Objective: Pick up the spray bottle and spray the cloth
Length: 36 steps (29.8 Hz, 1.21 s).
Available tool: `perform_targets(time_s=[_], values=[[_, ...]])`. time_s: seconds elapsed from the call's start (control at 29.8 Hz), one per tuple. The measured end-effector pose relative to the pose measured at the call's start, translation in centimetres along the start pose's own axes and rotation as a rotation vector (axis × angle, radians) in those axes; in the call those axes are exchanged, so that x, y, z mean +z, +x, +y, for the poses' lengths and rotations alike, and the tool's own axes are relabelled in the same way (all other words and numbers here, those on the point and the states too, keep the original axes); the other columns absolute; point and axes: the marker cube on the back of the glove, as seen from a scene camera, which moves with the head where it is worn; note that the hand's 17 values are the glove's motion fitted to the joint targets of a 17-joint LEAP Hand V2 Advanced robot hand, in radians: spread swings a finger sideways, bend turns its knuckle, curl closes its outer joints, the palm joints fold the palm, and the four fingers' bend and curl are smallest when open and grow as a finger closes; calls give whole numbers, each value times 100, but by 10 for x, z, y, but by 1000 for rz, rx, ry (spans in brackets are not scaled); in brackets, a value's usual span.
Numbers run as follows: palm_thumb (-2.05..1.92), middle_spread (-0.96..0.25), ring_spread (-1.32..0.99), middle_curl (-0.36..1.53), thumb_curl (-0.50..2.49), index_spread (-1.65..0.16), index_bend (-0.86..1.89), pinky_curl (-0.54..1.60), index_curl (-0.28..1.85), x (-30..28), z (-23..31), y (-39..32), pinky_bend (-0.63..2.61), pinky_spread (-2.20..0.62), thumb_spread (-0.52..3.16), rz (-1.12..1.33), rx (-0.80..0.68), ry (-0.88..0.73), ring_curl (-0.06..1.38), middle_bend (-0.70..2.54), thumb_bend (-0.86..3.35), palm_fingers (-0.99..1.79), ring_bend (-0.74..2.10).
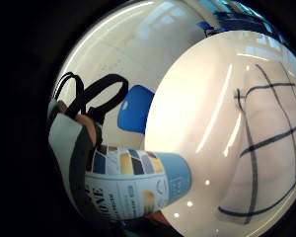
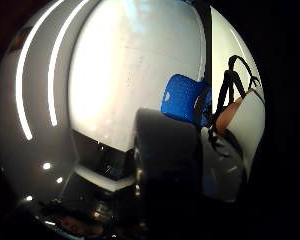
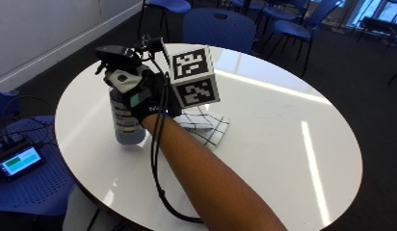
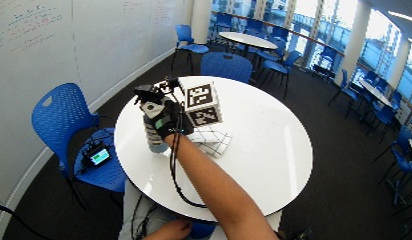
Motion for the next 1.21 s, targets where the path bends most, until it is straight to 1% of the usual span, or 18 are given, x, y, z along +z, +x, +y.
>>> perform_targets(time_s=[0.24, 0.47, 0.64, 0.84, 1.21], values=[[92, -15, -13, 49, 80, -24, 40, 40, 52, 1, 2, 25, 35, -20, 32, 6, 44, 7, 45, 46, -3, 133, 48], [92, -15, -13, 49, 80, -24, 40, 40, 52, -3, -4, 30, 36, -20, 32, -20, 41, 39, 45, 46, -3, 133, 48], [92, -15, -13, 49, 80, -24, 40, 41, 52, 0, -11, 19, 37, -20, 32, -54, 33, 41, 45, 46, -3, 133, 47], [92, -15, -13, 49, 80, -24, 40, 41, 52, 9, -16, 7, 37, -20, 32, -18, -5, 40, 45, 46, -3, 133, 47], [92, -16, -13, 49, 80, -24, 40, 41, 52, 4, -26, -20, 38, -21, 32, -4, -51, 58, 45, 46, -3, 133, 47]])
